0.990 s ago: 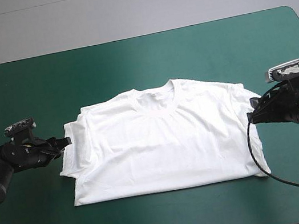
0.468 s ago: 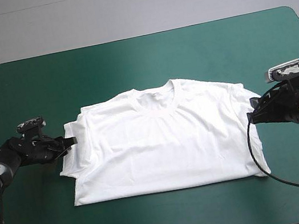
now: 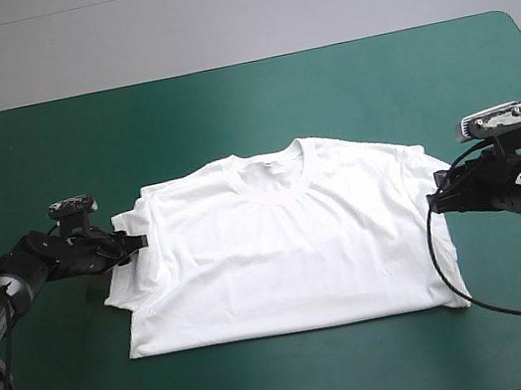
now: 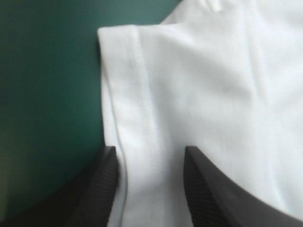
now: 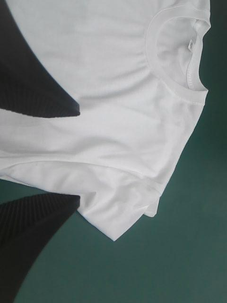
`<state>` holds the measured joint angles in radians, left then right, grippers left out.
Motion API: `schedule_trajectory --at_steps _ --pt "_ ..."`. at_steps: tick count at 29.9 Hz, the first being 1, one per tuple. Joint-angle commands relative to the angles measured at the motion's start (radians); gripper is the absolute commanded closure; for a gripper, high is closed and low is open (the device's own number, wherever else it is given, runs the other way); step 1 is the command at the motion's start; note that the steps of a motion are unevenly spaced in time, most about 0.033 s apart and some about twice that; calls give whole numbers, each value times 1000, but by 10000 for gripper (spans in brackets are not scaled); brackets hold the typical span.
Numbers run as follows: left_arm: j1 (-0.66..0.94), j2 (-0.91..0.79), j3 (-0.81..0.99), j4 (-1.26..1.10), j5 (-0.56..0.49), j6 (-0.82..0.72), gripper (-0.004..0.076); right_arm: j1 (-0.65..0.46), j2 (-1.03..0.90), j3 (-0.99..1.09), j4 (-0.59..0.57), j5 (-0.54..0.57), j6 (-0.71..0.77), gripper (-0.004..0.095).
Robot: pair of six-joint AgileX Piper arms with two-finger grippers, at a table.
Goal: Fold the cloth
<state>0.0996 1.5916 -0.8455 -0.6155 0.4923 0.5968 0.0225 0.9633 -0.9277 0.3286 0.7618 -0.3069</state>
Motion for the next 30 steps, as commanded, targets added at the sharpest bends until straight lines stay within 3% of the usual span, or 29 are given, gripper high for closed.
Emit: schedule_trajectory --at_steps 1,7,12,22,30 --pt "-42 8 6 -8 65 3 391 -9 -4 -36 16 -56 -3 491" --pt "-44 8 6 -10 20 -5 477 -9 -4 -36 16 -58 -3 532" --pt "-44 8 6 5 -1 -5 703 -9 -4 -36 16 -58 -3 532" --pt "-42 -105 -4 74 -28 -56 705 -9 -4 -36 16 -58 -9 533" --pt "-45 -262 -6 70 83 -71 705 -9 -4 -36 12 -56 -11 533"
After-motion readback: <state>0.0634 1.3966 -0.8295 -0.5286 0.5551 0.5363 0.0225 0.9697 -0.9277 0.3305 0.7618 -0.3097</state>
